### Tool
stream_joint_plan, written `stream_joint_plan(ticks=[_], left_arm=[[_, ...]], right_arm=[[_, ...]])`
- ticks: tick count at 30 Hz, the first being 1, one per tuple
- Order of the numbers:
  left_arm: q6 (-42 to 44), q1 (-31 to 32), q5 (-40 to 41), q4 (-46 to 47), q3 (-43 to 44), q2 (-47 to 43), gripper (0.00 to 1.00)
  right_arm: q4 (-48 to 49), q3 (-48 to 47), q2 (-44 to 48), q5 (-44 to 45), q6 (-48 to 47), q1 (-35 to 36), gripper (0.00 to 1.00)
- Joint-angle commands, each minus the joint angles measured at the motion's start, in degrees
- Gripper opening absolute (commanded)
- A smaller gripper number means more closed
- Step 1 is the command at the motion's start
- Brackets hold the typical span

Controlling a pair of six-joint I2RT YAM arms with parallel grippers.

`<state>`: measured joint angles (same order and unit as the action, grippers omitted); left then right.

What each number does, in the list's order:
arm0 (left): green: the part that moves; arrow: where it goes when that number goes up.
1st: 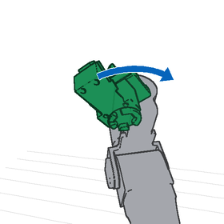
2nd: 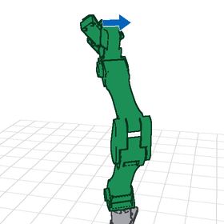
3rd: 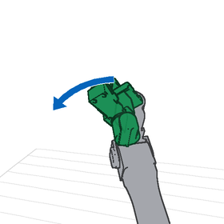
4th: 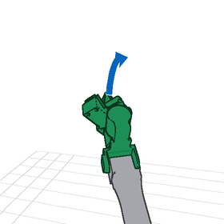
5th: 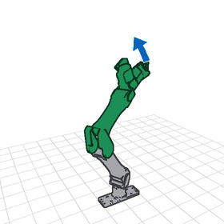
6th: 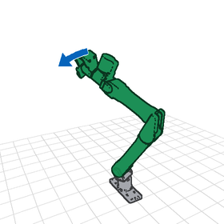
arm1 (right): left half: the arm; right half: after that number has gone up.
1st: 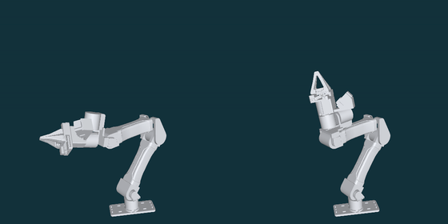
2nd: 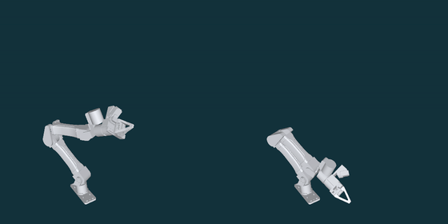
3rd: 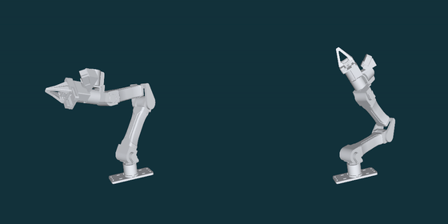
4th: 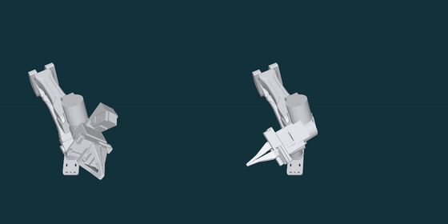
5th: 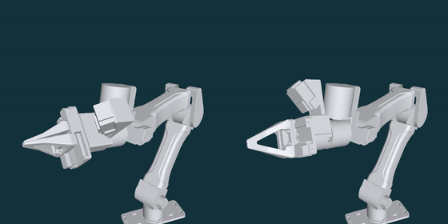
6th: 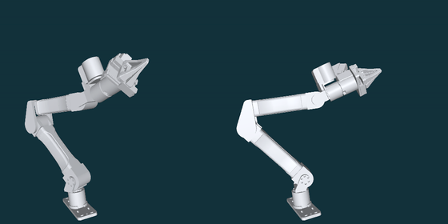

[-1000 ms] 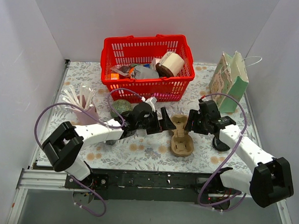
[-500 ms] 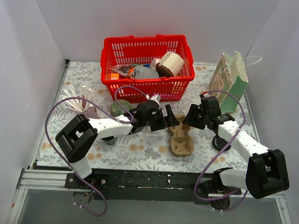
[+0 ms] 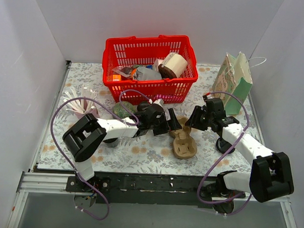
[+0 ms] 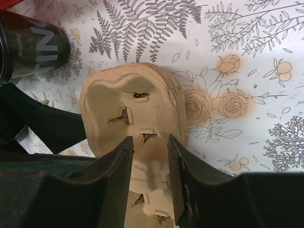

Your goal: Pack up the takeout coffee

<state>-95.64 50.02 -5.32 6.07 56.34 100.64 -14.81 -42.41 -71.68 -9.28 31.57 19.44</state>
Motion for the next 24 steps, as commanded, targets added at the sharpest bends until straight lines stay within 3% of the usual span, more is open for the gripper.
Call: stream_joint_plan(ticks=[1,8,18,24], left_arm=[[0.10,0.25,0.66,1.85,1.76,0.52,0.98],[0.71,0.25,2.86,0.53,2.81,1.57,0.98],[0.98,0.25,3.83,0.00,4.04,2.89,0.82],[1.15,0.25,4.09,-0.97,4.92,4.56,0.65]], right_arm=[[0.75,0.23,1.37,1.10,-0.80,-0.54,0.45],[1.62,0.05,2.24,1.46,-3.27,-0.55,0.50],[3.56,0.40,-0.03,-1.44,-4.42,-0.46,0.50],[4.96,0.23,-1.80,-4.17,-4.94,-0.55,0.49]])
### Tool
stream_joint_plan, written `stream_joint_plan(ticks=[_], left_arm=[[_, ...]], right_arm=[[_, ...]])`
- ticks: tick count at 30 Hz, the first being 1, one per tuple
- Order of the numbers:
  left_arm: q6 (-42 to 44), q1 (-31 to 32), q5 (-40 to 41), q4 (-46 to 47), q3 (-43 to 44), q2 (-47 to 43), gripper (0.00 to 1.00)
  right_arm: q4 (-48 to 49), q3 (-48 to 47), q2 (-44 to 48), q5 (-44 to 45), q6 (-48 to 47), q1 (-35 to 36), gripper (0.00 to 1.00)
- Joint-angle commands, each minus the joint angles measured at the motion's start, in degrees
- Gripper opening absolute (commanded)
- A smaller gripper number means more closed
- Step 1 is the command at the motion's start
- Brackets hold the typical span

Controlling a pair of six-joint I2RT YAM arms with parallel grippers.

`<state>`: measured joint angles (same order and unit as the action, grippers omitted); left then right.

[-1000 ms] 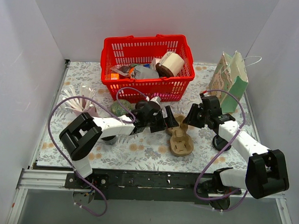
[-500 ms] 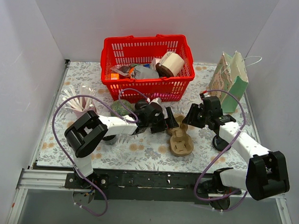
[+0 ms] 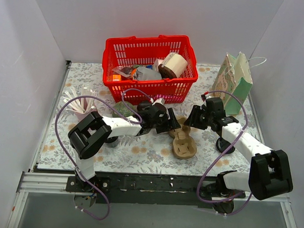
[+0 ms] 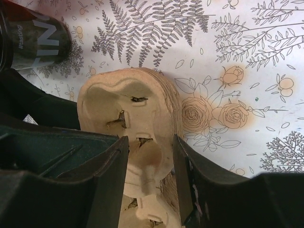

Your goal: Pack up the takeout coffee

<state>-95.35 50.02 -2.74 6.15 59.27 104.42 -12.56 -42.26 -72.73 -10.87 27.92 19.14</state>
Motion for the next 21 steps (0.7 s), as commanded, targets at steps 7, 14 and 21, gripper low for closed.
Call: stream_joint_plan(ticks=[7,14,21], left_arm=[[2.80,0.25,3.97,-3.25,2.79,1.93,0.39],[4.82,-0.27,0.11,0.17,1.21,1.49,0.03],[6.93,-1.33,-6.12,7.37,-3.36,-0.88,0.00]], right_arm=[[0.43,-0.63,1.45,0.58,-1.64,-0.24,0.51],[-1.15,-0.10,5.05,3.05,-1.73,-0.24,0.52],[-0.89,0.86,8.56,-6.32,-3.05,-1.03,0.54]])
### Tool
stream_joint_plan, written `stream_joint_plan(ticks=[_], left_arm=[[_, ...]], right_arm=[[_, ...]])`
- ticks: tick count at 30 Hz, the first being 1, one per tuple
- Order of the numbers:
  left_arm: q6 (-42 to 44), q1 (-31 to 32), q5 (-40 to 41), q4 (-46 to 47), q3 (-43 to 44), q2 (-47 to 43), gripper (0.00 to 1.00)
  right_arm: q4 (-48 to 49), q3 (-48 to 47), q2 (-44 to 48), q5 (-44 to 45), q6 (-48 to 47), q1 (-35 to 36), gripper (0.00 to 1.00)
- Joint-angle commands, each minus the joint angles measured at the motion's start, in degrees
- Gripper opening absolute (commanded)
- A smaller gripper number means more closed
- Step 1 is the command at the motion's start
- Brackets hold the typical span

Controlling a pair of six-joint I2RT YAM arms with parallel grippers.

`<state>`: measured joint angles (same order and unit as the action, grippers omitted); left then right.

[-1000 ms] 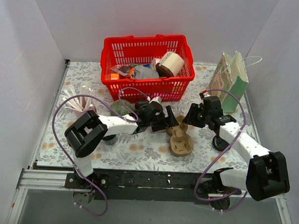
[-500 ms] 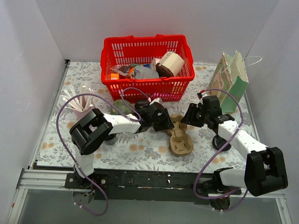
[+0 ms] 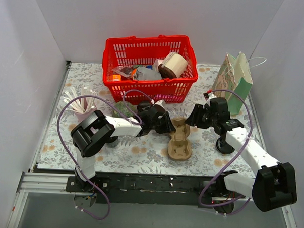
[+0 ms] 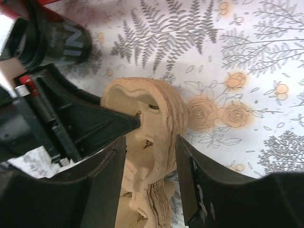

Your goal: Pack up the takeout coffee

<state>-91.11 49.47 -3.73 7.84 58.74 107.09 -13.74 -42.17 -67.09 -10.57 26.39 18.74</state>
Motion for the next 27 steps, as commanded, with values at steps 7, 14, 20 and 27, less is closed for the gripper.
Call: stream_joint_plan(ticks=[7,14,20,27], left_arm=[[0.15,-3.06,-15.95,19.92,-9.96,-6.01,0.00],[-1.70,-3.33,-22.02,26.61,-11.63,-5.14,0.00],[-2.76,-3.42,-23.17,27.41,-11.63,-4.78,0.00],[-3.20,-3.42,-23.17,28.20,-12.16,-5.13,0.00]], right_arm=[[-3.66,0.34,9.42,-8.69,-2.40,-1.78,0.57],[-3.23,0.34,10.32,-16.38,-1.52,-2.22,0.59],[-0.94,0.95,7.33,-21.15,-0.82,-2.31,0.59],[-0.33,1.22,6.10,-24.23,-0.64,-2.22,0.59]])
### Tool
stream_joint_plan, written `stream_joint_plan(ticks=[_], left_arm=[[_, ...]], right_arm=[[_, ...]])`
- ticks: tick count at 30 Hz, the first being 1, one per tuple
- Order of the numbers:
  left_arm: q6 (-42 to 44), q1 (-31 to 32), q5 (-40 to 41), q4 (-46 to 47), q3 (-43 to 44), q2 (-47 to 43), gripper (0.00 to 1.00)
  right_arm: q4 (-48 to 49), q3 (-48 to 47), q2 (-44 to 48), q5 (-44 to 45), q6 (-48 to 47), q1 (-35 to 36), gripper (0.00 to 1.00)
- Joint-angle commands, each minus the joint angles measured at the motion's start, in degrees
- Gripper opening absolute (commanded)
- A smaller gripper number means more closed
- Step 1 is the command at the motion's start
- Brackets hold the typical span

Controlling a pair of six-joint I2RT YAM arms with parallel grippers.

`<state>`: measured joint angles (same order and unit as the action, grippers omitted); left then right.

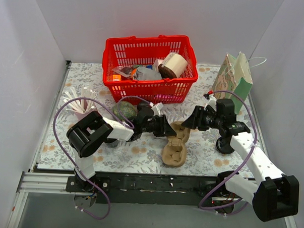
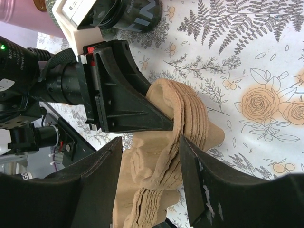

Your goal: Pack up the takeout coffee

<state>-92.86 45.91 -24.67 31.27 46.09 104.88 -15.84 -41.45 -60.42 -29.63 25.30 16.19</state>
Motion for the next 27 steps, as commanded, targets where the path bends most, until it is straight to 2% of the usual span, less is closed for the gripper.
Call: stream_joint_plan(ticks=[1,11,15,20,24,27], left_arm=[[-1.36,0.14,-2.14,4.68,0.76,-2.93,0.00],[2.33,0.14,1.46,-1.56,2.69,-3.19,0.00],[3.30,0.14,2.25,-2.61,2.96,-3.63,0.00],[4.35,0.14,3.31,-5.08,4.19,-3.54,0.00],[3.12,0.14,2.60,-2.96,3.22,-3.98,0.00],[3.30,0.14,2.95,-3.93,3.40,-4.07,0.00]], right_arm=[[1.86,0.67,-0.66,-5.61,0.71,0.34,0.58],[0.37,-0.38,-1.36,-9.83,-0.33,0.25,0.57],[-2.00,-1.26,-1.80,-8.78,-4.37,0.34,0.56],[-5.24,-2.49,-2.15,-11.59,-9.03,0.43,0.55],[-8.15,-3.64,-1.37,-5.29,-9.66,0.43,0.56],[-10.52,-5.21,-0.40,6.57,-7.46,0.43,0.59]])
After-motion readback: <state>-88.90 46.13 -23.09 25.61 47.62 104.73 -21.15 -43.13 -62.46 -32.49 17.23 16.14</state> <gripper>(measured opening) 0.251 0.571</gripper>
